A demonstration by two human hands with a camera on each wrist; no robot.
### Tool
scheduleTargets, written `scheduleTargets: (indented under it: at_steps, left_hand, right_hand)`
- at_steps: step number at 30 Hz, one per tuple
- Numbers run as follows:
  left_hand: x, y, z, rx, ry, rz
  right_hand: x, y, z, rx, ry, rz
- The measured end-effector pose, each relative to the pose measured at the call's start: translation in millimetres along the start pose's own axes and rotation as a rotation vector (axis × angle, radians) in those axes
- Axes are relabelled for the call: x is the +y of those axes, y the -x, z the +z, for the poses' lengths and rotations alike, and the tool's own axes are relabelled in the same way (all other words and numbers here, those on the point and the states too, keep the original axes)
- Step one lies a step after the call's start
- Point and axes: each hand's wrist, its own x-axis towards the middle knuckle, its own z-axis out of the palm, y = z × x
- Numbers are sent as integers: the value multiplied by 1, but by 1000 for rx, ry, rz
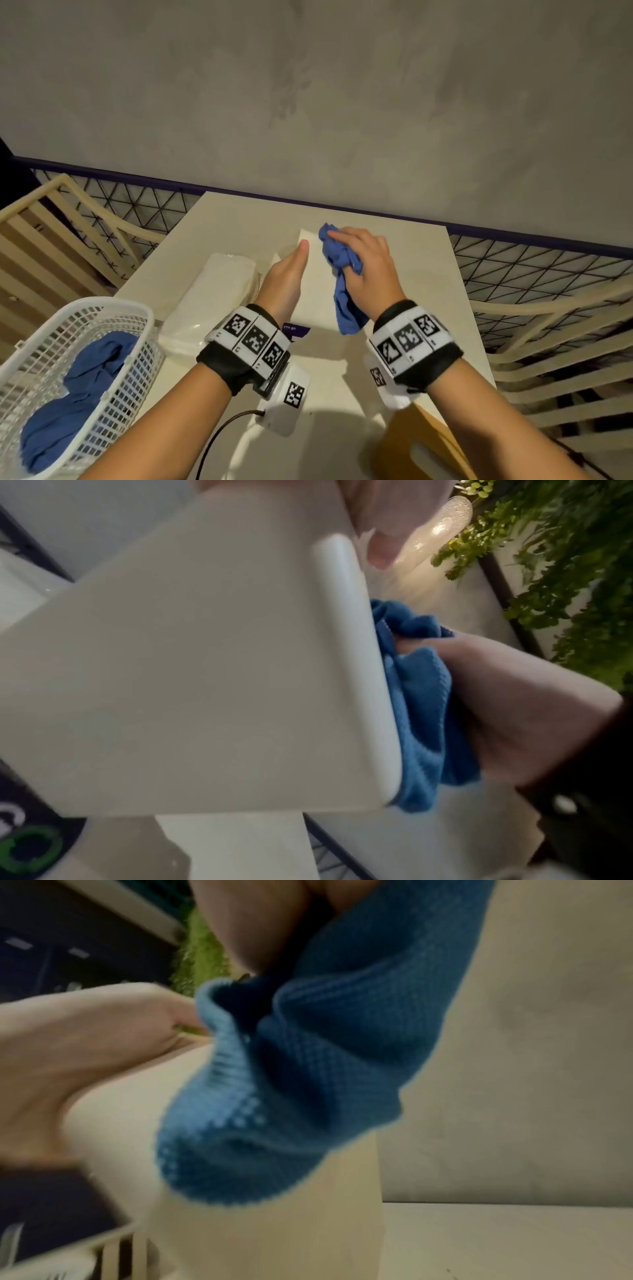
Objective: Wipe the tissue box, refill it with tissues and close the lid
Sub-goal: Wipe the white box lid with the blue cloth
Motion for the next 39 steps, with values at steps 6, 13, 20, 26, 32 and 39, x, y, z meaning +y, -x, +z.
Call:
scheduleTargets:
  at_steps: [6,13,20,26,32,39]
  left_hand:
    - [-12,14,-13,-148,-445,302]
    - [-7,22,-13,-94,-472,384]
    - [-5,38,-26,-135,-373,364]
    - [9,49,-30,-195,-122,263]
    - [26,48,-31,-133,180,161]
    - [31,30,-18,0,281,96]
  right_hand:
    - [-20,-21,-24,-229,-285,234]
    - [-42,-14,-17,-201,-239,19]
    - [-6,-16,-23,-257,-539,375]
    - [12,-18,-23,-200,-596,372]
    - [45,-31,-8,36,-622,515]
    - [55,-6,32,-4,-767,654]
